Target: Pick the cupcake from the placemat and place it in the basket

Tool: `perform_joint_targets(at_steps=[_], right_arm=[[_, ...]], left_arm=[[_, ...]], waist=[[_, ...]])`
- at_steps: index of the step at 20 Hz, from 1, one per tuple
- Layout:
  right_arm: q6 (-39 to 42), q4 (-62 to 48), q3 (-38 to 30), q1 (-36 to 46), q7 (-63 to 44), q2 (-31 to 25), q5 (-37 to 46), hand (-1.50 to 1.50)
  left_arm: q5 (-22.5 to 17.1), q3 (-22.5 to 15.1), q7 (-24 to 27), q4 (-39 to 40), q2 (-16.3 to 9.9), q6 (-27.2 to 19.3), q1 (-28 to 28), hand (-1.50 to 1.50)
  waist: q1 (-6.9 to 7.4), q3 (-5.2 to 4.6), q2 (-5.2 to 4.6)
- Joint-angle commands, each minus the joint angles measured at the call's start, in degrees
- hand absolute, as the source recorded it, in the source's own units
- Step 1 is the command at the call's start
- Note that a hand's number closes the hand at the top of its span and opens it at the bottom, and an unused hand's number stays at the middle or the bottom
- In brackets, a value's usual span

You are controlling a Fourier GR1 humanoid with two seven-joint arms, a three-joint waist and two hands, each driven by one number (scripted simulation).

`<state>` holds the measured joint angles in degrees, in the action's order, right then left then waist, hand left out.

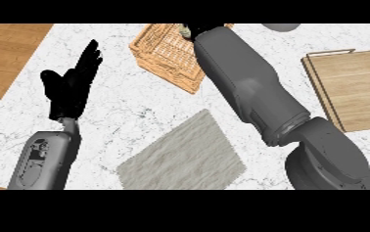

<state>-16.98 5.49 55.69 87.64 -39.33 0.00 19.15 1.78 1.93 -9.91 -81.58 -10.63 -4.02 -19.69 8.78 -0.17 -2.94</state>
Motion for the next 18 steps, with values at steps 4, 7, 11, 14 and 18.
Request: perform_joint_targets(at_steps=[4,7,11,14,18], right_arm=[[2.05,-0.41,-1.11,-1.46,1.22,0.00,-0.66,1.50],[1.59,0.25,-1.20,-3.05,1.70,0.00,-0.59,1.50],[1.86,-0.57,-2.08,-3.78,2.15,0.00,-1.18,1.50],[4.63,0.33,-2.92,-3.31,1.29,0.00,-1.95,1.50],[6.72,-0.48,-4.95,-3.08,-2.36,0.00,-3.73,1.50]], left_arm=[[-0.40,0.01,1.20,0.46,0.16,0.72,1.18,0.00],[0.94,-0.21,1.02,1.25,0.03,-0.21,0.17,0.00],[0.34,0.10,0.06,0.43,0.42,-0.45,-1.15,0.00],[-0.16,1.21,-0.17,0.58,-0.87,0.18,-1.05,0.00],[-0.35,0.29,0.93,-0.56,-0.35,1.04,1.01,0.00]], waist=[[-0.01,0.00,-0.14],[-0.46,0.03,-0.12],[-0.14,0.08,-0.25],[0.14,0.04,0.03],[0.18,0.03,0.43]])
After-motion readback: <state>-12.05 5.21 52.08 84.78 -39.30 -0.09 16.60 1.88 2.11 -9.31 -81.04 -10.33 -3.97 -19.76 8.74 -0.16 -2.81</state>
